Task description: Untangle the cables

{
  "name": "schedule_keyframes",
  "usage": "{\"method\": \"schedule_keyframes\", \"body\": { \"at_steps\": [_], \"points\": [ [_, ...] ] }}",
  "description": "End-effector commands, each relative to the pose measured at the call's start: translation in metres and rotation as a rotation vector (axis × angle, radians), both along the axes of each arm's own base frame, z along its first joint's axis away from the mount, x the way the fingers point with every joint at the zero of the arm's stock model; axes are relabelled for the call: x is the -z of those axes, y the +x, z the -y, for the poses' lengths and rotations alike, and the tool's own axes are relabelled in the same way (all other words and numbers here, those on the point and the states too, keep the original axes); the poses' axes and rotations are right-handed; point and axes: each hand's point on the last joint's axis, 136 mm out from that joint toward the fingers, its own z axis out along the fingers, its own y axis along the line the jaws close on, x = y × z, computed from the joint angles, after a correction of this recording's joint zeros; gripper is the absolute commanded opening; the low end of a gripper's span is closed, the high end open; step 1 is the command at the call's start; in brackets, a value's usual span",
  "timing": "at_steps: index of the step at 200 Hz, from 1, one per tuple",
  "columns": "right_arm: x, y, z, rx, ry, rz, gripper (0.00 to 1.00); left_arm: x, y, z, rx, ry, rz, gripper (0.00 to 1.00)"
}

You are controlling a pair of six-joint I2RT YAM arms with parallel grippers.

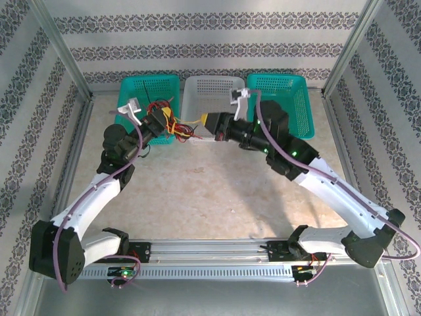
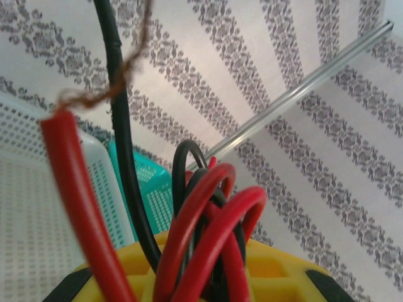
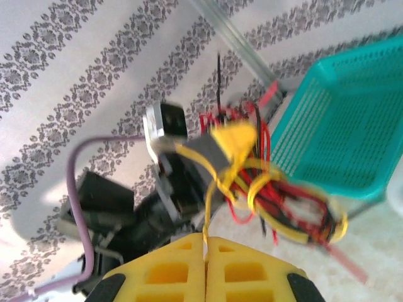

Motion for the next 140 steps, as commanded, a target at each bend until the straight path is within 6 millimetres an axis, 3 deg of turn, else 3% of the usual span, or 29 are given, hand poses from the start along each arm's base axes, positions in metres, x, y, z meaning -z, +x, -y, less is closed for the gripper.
{"method": "schedule_keyframes", "body": {
  "at_steps": [1,51,75,91,107,140],
  "points": [
    [-0.008,0.02,0.015,0.07,-0.096,0.045,0.0,0.023,-0.019,0.011,0.082,0.052,-0.036,0.0],
    [-0.006,0.074,0.049,0.18,-0.137,-0.02,0.0,-0.018,-0.055,0.033,0.311,-0.065,0.051,0.0],
    [0.007,0.101,0.059,0.193,-0.144,-0.068,0.0,-0.035,-0.064,0.036,0.366,-0.125,0.067,0.0],
    [0.03,0.122,0.06,0.188,-0.138,-0.136,0.0,-0.054,-0.071,0.035,0.389,-0.185,0.096,0.0],
    [0.064,0.137,0.049,0.154,-0.124,-0.227,0.0,-0.07,-0.074,0.035,0.385,-0.21,0.112,0.0],
    [0.123,0.132,0.004,0.063,-0.059,-0.317,0.0,-0.115,-0.083,0.026,0.329,-0.276,0.228,0.0]
  ]
}}
